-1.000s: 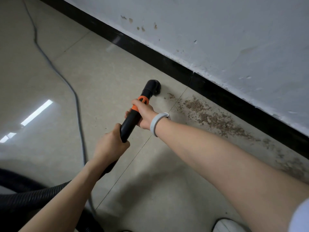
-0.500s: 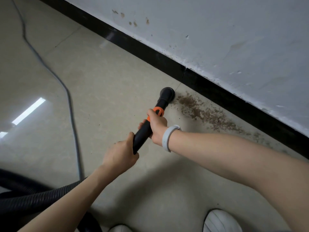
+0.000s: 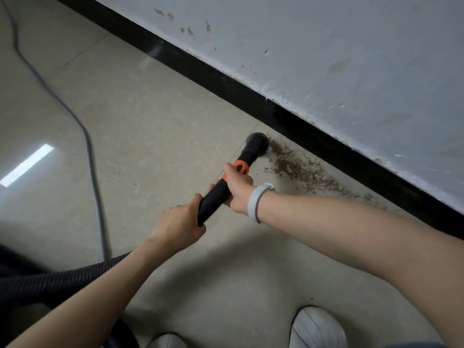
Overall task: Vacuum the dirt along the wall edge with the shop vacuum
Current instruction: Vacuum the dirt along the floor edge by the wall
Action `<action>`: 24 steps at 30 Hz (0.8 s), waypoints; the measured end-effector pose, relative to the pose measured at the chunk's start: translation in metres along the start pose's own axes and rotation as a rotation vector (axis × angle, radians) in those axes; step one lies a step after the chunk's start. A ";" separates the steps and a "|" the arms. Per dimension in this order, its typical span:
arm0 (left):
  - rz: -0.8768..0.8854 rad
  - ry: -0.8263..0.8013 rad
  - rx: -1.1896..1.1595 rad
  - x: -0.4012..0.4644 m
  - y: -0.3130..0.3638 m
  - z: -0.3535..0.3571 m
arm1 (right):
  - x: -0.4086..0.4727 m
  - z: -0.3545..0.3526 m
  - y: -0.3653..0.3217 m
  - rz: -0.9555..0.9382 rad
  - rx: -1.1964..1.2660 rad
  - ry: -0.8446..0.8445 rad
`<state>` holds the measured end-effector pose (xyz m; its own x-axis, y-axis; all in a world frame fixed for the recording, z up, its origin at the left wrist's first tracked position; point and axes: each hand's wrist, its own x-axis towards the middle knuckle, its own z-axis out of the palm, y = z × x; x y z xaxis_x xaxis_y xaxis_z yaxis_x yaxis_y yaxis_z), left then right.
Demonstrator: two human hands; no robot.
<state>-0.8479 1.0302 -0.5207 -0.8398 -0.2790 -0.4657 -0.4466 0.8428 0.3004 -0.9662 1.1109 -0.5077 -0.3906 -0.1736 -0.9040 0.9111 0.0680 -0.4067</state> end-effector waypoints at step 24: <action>0.145 -0.125 -0.018 0.004 0.035 0.017 | 0.004 -0.055 0.008 -0.024 0.009 0.153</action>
<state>-0.8613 1.0664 -0.5257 -0.8515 -0.0949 -0.5157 -0.3298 0.8615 0.3861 -0.9681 1.1648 -0.5217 -0.4273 -0.0236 -0.9038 0.9020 0.0571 -0.4279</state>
